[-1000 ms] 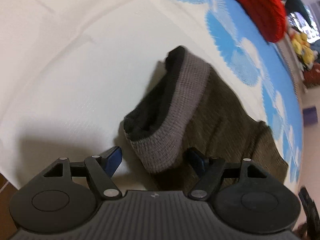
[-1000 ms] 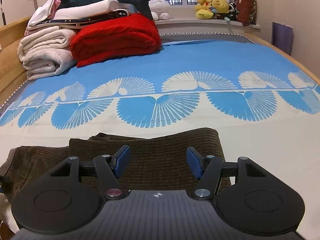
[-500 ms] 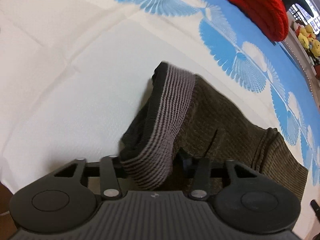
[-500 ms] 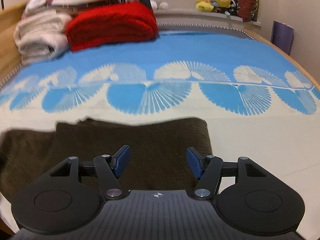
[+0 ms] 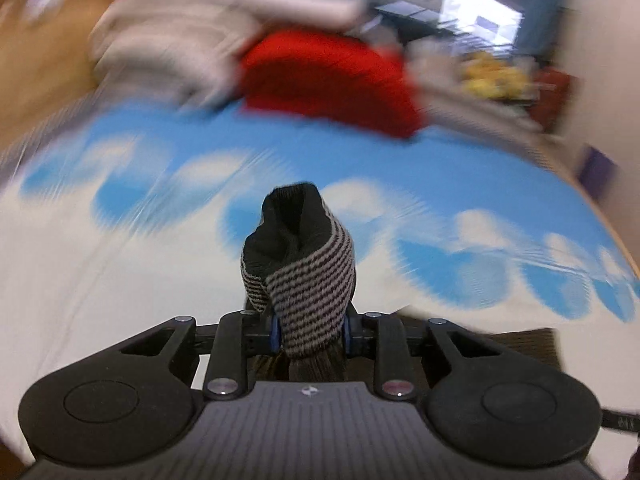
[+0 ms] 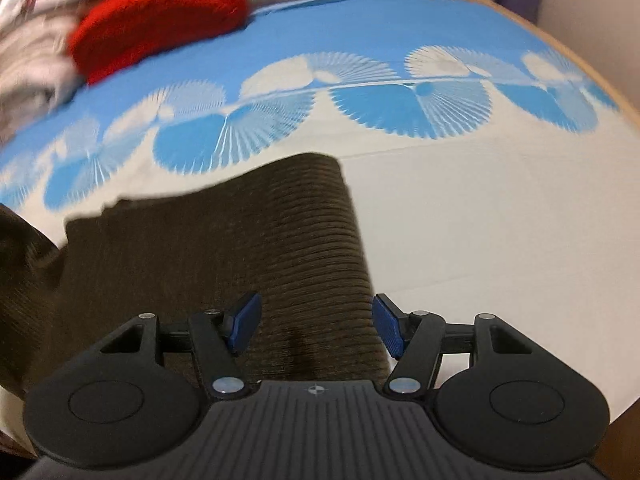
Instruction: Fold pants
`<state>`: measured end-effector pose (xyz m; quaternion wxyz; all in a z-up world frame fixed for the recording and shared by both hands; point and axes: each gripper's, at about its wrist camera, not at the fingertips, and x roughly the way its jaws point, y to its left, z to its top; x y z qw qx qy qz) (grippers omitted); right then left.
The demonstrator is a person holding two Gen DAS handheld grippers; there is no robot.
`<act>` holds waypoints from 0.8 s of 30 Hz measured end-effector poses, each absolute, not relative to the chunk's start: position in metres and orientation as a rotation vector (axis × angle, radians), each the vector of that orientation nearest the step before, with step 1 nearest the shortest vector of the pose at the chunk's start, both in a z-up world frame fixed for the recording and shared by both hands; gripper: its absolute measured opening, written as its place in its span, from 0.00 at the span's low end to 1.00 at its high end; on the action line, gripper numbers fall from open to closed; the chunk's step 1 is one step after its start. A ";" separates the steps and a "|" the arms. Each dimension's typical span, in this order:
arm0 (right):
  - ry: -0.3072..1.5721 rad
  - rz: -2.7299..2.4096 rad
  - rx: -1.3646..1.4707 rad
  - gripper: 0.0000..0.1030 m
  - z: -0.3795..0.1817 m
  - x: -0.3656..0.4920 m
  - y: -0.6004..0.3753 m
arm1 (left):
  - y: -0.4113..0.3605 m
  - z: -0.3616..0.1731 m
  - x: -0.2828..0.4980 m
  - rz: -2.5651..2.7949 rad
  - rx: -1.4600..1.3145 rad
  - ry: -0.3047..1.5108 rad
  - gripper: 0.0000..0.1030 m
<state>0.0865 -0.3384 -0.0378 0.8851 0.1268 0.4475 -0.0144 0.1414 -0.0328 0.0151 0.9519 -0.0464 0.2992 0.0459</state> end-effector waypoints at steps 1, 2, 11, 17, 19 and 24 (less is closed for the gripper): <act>0.917 -0.025 0.297 0.62 -0.036 0.083 -0.345 | -0.062 0.021 0.137 0.047 -0.045 0.562 0.28; 0.900 -0.019 0.338 0.62 -0.033 0.079 -0.353 | -0.090 0.024 0.133 -0.007 -0.013 0.530 0.27; 0.851 -0.010 0.721 0.64 -0.041 0.070 -0.409 | -0.267 -0.011 0.119 -0.701 0.148 0.641 0.67; 0.950 0.009 0.796 0.69 -0.060 0.086 -0.402 | -0.201 -0.007 0.156 -0.484 -0.010 0.658 0.62; 0.982 0.010 0.772 0.69 -0.063 0.092 -0.393 | -0.173 -0.020 0.176 -0.347 -0.032 0.740 0.34; 1.032 0.067 0.715 0.75 -0.067 0.108 -0.366 | -0.132 -0.075 0.212 -0.178 -0.087 1.062 0.28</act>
